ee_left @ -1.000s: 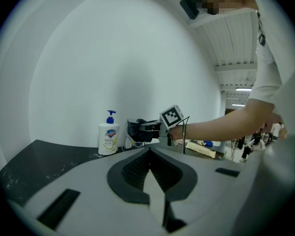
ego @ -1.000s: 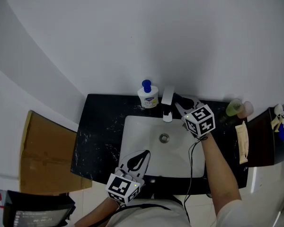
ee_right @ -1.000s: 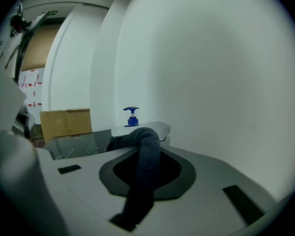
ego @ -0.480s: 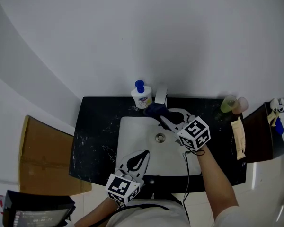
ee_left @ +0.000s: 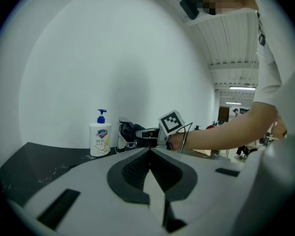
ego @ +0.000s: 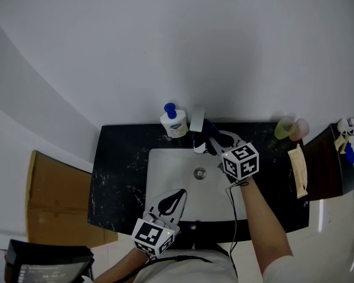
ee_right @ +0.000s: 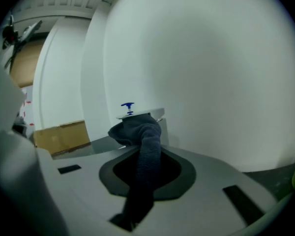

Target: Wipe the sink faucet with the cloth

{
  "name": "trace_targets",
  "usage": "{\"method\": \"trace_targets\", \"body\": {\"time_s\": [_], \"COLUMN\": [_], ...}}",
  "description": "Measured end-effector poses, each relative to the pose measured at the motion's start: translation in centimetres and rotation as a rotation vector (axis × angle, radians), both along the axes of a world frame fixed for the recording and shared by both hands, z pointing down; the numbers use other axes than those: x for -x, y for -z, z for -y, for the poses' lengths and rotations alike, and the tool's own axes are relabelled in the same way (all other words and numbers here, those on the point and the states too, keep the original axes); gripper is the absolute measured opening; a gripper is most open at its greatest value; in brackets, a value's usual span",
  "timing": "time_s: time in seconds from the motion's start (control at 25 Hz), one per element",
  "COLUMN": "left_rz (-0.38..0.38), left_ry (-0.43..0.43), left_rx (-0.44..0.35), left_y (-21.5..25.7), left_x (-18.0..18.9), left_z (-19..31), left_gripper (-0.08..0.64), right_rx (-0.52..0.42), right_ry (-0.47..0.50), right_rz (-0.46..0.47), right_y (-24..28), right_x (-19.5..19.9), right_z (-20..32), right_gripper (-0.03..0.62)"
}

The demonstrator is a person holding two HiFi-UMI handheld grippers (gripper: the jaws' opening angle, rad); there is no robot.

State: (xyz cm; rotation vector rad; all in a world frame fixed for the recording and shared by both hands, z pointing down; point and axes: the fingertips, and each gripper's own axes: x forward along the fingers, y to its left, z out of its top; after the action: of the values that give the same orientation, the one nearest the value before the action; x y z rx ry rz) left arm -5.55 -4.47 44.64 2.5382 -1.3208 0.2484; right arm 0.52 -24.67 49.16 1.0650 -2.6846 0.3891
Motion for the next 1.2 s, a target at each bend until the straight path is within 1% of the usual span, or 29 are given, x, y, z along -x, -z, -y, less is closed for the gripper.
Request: {"method": "trace_targets", "body": {"time_s": [0.16, 0.28, 0.4, 0.44, 0.48, 0.52, 0.6, 0.68, 0.72, 0.76, 0.84, 0.88, 0.92, 0.96, 1.0, 1.04, 1.08, 1.2], "left_rz": [0.009, 0.007, 0.005, 0.004, 0.004, 0.004, 0.005, 0.004, 0.003, 0.004, 0.005, 0.005, 0.004, 0.004, 0.004, 0.003, 0.002, 0.003], "left_ry": [0.013, 0.021, 0.021, 0.021, 0.020, 0.019, 0.018, 0.015, 0.013, 0.013, 0.014, 0.014, 0.014, 0.015, 0.015, 0.016, 0.016, 0.017], "left_rx": [0.007, 0.018, 0.025, 0.026, 0.028, 0.030, 0.033, 0.034, 0.034, 0.035, 0.038, 0.038, 0.037, 0.037, 0.036, 0.036, 0.035, 0.038], "left_y": [-0.3, -0.6, -0.8, -0.9, -1.0, -1.1, -1.2, -1.3, -1.3, -1.3, -1.4, -1.4, -1.4, -1.3, -1.3, -1.3, -1.3, -1.5], "left_x": [0.2, 0.2, -0.3, -0.5, -0.6, -0.7, -0.9, -1.1, -1.2, -1.2, -1.1, -1.2, -1.2, -1.2, -1.2, -1.2, -1.1, -0.8], "left_z": [0.3, 0.7, 1.1, 1.2, 1.3, 1.4, 1.5, 1.5, 1.6, 1.6, 1.7, 1.6, 1.6, 1.7, 1.7, 1.7, 1.7, 1.8], "left_gripper": [0.002, 0.002, 0.002, 0.002, 0.002, 0.002, 0.002, 0.002, 0.002, 0.002, 0.002, 0.002, 0.002, 0.002, 0.002, 0.002, 0.002, 0.002], "right_rx": [0.044, 0.105, 0.242, 0.292, 0.336, 0.374, 0.440, 0.487, 0.501, 0.511, 0.522, 0.521, 0.517, 0.509, 0.496, 0.475, 0.445, 0.334], "right_ry": [-0.113, -0.182, -0.274, -0.293, -0.304, -0.308, -0.309, -0.307, -0.304, -0.294, -0.256, -0.236, -0.222, -0.211, -0.203, -0.197, -0.194, -0.187], "right_rz": [0.073, 0.178, 0.339, 0.385, 0.411, 0.408, 0.342, 0.278, 0.236, 0.176, 0.026, -0.035, -0.075, -0.092, -0.089, -0.062, -0.013, 0.185], "right_y": [-0.3, -0.9, -2.1, -2.5, -3.1, -3.7, -5.7, -7.4, -8.1, -8.8, -10.1, -10.6, -10.8, -10.7, -10.5, -9.9, -9.0, -4.6], "right_x": [-0.2, -0.7, -1.3, -1.4, -1.4, -1.3, -0.9, -0.8, -0.8, -0.7, -0.4, -0.3, -0.2, -0.2, -0.2, -0.3, -0.5, -1.0], "right_z": [3.0, 3.7, 4.4, 4.6, 4.7, 4.8, 4.7, 4.4, 4.3, 4.2, 3.7, 3.5, 3.5, 3.5, 3.6, 3.7, 3.8, 4.2], "right_gripper": [0.054, 0.054, 0.054, 0.054, 0.054, 0.054, 0.054, 0.054, 0.054, 0.054, 0.054, 0.054, 0.054, 0.054, 0.054, 0.054, 0.054, 0.054]}}
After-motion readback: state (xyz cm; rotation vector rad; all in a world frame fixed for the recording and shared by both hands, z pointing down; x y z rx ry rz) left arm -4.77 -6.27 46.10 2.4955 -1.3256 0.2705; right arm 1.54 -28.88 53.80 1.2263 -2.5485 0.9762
